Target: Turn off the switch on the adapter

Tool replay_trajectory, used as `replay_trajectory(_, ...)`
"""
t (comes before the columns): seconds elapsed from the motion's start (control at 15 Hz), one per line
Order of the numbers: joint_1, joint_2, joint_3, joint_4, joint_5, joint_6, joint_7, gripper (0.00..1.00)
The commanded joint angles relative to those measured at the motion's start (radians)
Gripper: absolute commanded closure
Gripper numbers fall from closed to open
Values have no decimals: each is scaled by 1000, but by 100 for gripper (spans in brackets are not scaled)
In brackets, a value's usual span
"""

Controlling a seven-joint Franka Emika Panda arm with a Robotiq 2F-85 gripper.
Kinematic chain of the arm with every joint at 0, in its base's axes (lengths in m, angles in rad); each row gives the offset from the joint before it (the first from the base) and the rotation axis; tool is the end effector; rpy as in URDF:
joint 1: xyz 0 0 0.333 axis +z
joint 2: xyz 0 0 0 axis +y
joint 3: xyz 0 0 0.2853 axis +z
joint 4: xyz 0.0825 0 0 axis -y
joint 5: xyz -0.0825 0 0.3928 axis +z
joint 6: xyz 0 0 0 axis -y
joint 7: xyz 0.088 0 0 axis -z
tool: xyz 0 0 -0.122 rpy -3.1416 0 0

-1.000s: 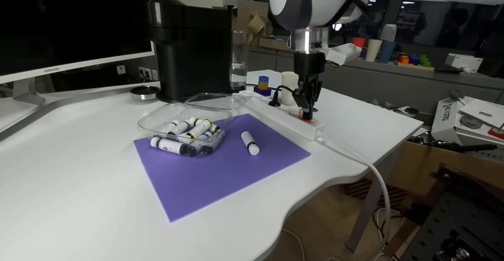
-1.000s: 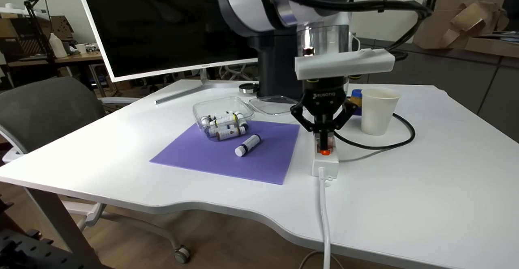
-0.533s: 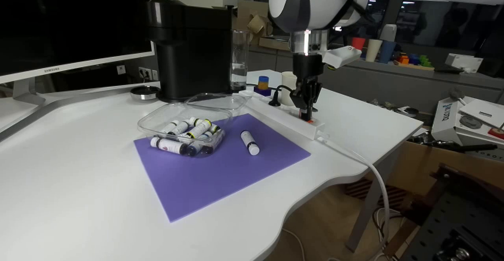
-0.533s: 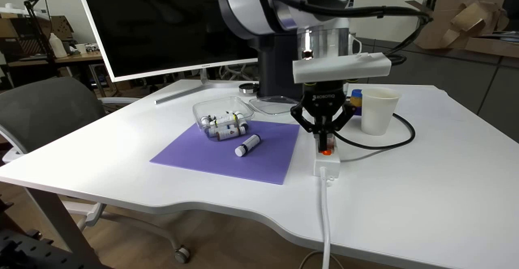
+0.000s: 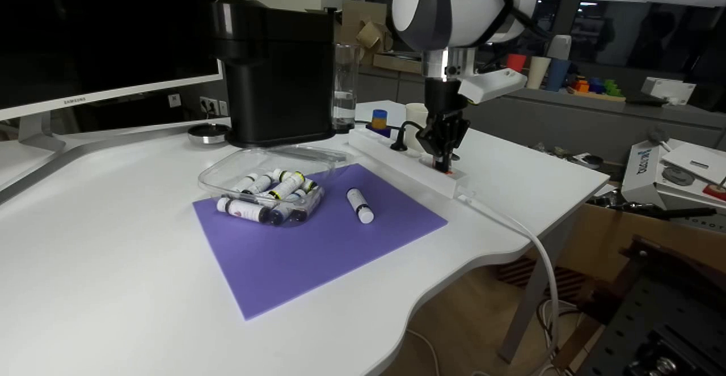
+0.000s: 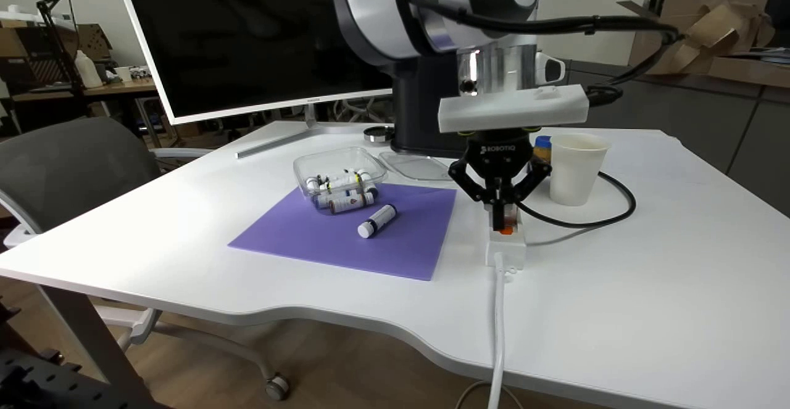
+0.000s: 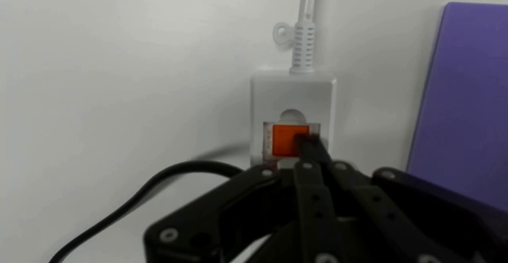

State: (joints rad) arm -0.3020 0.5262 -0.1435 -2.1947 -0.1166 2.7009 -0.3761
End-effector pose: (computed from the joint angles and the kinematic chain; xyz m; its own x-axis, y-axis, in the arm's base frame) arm 0.4829 -0.2348 0.0924 0.9964 0.0516 -0.0676 0.0583 -0.9931 0.1015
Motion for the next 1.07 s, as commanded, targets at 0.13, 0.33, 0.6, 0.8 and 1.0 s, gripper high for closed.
replay_trajectory(0.13,35,66,-34,8,-14,33,111,100)
replay_trajectory(0.33,33,82,-31,9,-6,15,115,100)
replay_trajectory(0.6,30,115,-34,23,-5,-25,118,100)
replay_trajectory(0.8,45,124,-50,35,-18,-53,148,100)
replay_trajectory(1.0,57,127,-63,42,-23,-77,174,100)
